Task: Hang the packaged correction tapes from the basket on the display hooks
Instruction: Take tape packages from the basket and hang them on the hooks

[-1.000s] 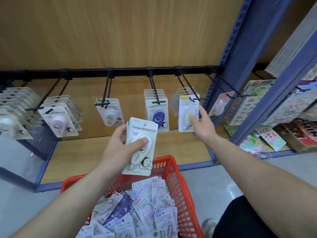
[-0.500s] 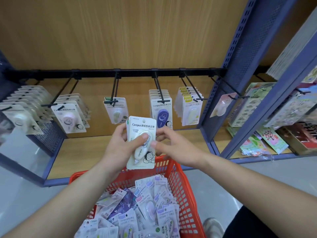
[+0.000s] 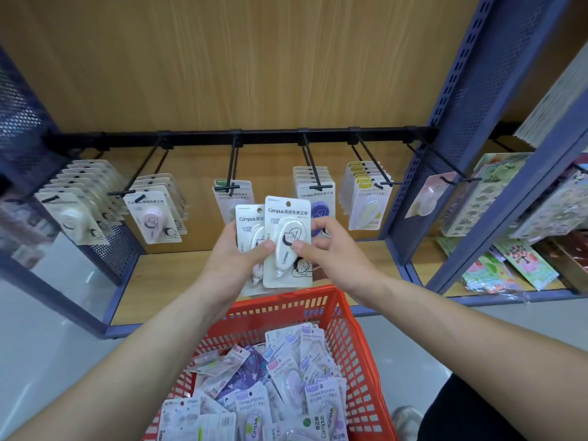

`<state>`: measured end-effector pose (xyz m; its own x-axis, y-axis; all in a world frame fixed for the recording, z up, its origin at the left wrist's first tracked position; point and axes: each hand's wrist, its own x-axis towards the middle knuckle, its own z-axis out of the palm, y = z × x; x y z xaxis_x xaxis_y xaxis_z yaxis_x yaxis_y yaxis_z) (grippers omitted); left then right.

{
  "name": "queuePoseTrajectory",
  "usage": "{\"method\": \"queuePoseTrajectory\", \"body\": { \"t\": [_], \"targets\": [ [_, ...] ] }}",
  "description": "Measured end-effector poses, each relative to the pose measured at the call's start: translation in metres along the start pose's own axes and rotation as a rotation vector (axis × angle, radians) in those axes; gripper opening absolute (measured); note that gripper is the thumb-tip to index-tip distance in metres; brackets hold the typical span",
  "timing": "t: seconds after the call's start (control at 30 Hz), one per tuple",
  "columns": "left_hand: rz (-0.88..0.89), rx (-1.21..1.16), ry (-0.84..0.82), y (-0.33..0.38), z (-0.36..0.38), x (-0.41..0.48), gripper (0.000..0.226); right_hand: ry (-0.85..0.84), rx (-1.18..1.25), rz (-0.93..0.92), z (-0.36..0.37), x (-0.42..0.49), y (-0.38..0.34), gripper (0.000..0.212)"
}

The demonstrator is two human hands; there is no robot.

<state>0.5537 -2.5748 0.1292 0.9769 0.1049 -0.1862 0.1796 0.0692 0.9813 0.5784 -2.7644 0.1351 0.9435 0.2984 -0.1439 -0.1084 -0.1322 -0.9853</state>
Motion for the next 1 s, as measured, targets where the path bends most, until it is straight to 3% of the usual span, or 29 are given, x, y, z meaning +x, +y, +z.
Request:
{"method": "queuePoseTrajectory", "body": {
  "t": [0.37,0.67,1.0],
  "targets": [
    [0.077,-0.037,0.075,0.03,-0.049,-0.034,0.061,0.069,-0.052,-0.14,0.042,-0.007,-0.031,0.024],
    [0.049,-0.002,0.279,0.022,-0.136,-0.083,0.041,0.038,-0.058,-0.13,0.121,-0.013,-0.025,0.019],
    [0.003,-0.032,0.455,0.005,-0.248,-0.123,0.037,-0.069,-0.172,-0.123,0.262,0.067,-0.022,0.015]
  ]
}}
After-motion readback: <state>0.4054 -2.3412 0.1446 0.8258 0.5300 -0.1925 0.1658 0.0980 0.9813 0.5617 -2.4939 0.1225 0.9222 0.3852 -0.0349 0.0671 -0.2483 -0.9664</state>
